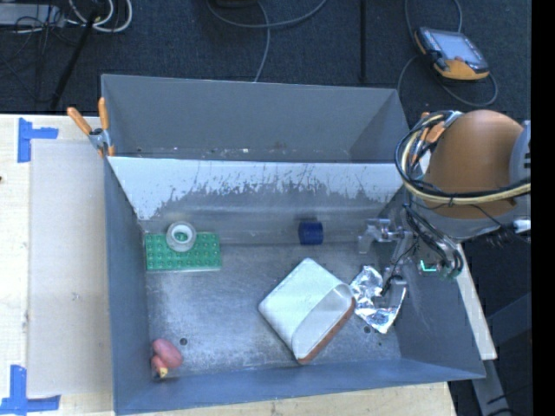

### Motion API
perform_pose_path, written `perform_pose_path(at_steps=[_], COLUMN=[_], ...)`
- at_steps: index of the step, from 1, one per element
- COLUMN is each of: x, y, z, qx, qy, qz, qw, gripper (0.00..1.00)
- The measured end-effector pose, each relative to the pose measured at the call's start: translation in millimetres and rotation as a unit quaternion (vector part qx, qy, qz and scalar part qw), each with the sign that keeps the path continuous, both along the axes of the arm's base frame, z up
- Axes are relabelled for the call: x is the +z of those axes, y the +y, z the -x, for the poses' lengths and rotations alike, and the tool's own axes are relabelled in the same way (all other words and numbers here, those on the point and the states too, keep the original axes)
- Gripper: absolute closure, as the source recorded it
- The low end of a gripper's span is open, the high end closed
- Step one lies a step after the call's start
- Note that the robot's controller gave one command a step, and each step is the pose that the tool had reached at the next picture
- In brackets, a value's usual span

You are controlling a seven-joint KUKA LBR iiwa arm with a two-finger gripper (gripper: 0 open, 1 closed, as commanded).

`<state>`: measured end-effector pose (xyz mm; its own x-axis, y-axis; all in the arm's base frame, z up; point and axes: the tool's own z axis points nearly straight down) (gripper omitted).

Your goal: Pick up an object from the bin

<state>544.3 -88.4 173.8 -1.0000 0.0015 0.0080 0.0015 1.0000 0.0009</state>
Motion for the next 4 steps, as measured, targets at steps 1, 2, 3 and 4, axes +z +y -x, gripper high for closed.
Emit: perform_pose_path(at_steps=[1,2,3,4], x=[-99.8,-74.0,-74.6,-105.3], y=[99.0,129.4,132.6,128.2], z=[-9.0,53.7,57.7,43.9], qx=[0.151,0.32,0.54,0.613], qy=[-0.0151,-0.0036,-0.0036,-0.0029], qz=[0.002,-0.001,-0.002,-0.003], qw=[0.9885,0.9474,0.8418,0.7902], gripper=[0.0,0.0,0.0,0.0])
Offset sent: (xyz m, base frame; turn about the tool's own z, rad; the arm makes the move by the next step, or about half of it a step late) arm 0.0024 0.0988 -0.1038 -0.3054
